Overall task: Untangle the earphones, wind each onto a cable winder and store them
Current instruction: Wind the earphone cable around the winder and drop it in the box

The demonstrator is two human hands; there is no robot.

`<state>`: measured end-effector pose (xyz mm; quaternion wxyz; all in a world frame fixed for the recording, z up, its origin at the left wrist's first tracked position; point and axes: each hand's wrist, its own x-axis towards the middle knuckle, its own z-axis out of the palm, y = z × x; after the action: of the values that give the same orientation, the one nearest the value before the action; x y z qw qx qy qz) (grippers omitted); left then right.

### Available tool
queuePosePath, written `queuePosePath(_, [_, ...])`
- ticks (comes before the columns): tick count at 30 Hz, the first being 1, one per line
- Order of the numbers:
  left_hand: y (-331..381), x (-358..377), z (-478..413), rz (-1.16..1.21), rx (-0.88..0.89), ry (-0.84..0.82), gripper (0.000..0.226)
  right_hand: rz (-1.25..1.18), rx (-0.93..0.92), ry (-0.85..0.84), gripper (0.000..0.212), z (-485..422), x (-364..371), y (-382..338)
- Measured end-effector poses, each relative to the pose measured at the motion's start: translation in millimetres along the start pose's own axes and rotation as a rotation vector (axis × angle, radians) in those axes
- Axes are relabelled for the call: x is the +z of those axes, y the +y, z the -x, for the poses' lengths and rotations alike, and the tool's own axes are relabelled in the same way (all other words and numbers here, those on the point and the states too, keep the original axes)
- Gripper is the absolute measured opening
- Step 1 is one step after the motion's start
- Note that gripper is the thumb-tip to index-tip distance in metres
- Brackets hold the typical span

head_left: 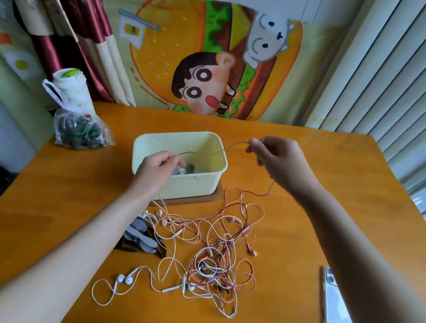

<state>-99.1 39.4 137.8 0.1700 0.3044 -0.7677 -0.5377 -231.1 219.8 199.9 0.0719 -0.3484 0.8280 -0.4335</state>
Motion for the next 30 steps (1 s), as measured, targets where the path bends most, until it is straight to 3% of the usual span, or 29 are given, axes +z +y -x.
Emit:
queuePosePath(3, [12.8,21.9,9.7,0.007,-0.052,-0.271,0.011,-0.072,0.013,-0.073,0.023,7.0,18.6,0.5])
queuePosePath(5, [20.0,42.8,22.4,-0.021,0.038,-0.445,0.017,-0.134,0.0,-0.102,0.021,9.1,30.6,-4.9])
queuePosePath(7, [25.7,58.0,35.1,-0.09,0.147,-0.513,0.004,-0.191,-0.004,-0.126,0.02,8.5,36.0,-11.9])
queuePosePath(10, [26.5,64.7,38.7,-0.064,0.161,-0.51,0.015,-0.226,0.008,-0.066,0.021,8.0,31.8,-10.9])
queuePosePath(14, [23.8,50.4,28.2,0.007,0.074,-0.407,0.009,-0.265,0.105,0.036,0.022,12.8,24.4,15.3])
queuePosePath(17, [18.1,38.6,23.5,-0.023,0.046,-0.402,0.017,-0.1,0.193,0.191,0.023,12.8,16.9,32.8])
queuePosePath(19, [11.3,36.2,20.5,-0.101,-0.014,-0.382,0.016,0.15,0.232,0.24,0.022,14.3,9.5,40.9])
queuePosePath(22, [8.4,42.9,17.7,-0.213,-0.06,-0.37,0.015,0.434,0.098,0.086,0.038,23.4,11.7,38.5])
queuePosePath(25, [18.0,55.2,18.8,-0.231,-0.014,-0.405,0.009,0.335,-0.071,-0.199,0.059,36.1,34.6,21.0])
queuePosePath(28, [21.1,59.2,17.2,-0.176,0.042,-0.425,0.009,0.196,-0.021,-0.424,0.046,43.5,48.6,18.5])
queuePosePath(30, [19.4,55.0,16.8,-0.125,0.066,-0.418,0.011,0.15,0.026,-0.435,0.021,43.3,44.7,24.1])
